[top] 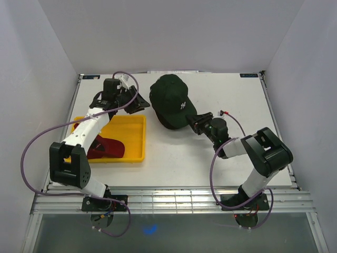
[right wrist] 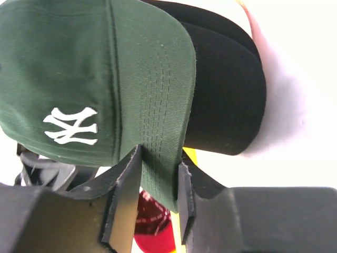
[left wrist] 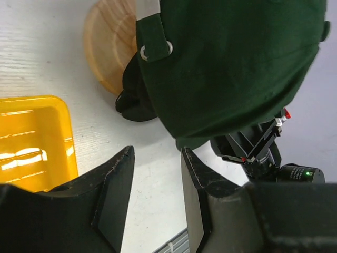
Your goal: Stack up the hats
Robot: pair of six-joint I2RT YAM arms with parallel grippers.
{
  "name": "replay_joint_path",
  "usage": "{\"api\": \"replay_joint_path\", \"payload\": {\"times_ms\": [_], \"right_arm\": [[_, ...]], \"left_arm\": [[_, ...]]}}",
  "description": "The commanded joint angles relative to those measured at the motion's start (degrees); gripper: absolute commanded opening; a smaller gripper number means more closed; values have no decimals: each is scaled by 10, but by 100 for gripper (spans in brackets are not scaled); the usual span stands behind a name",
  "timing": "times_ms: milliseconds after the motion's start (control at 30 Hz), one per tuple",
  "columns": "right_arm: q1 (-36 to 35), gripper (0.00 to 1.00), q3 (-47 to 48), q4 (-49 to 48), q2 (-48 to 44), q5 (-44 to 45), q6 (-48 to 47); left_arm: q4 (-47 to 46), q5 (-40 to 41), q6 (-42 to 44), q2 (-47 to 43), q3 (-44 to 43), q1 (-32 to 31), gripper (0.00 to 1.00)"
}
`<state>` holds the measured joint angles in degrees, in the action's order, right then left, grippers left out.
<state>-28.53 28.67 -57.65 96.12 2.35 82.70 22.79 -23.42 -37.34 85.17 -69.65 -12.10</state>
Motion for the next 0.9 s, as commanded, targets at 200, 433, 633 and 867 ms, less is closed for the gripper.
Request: {"api": "replay_joint_path", "payload": {"times_ms": [200,433,633,867], "right_arm": [[-23,49,-54,141,31,-54,-52],[-23,50,-88,115,-35,-52,-75],[0,51,-62,203,-132,-47,-151],[62,54,-8,226,-165,-111,-210]], "left_arm": [[-78,-80,-33,60,27,-15,56],[-95,-82,-45,101,2,-18,55],[-54,-68,-30,148,-56,-18,53],[-22,-58,-23,223,-127,-18,53]]}}
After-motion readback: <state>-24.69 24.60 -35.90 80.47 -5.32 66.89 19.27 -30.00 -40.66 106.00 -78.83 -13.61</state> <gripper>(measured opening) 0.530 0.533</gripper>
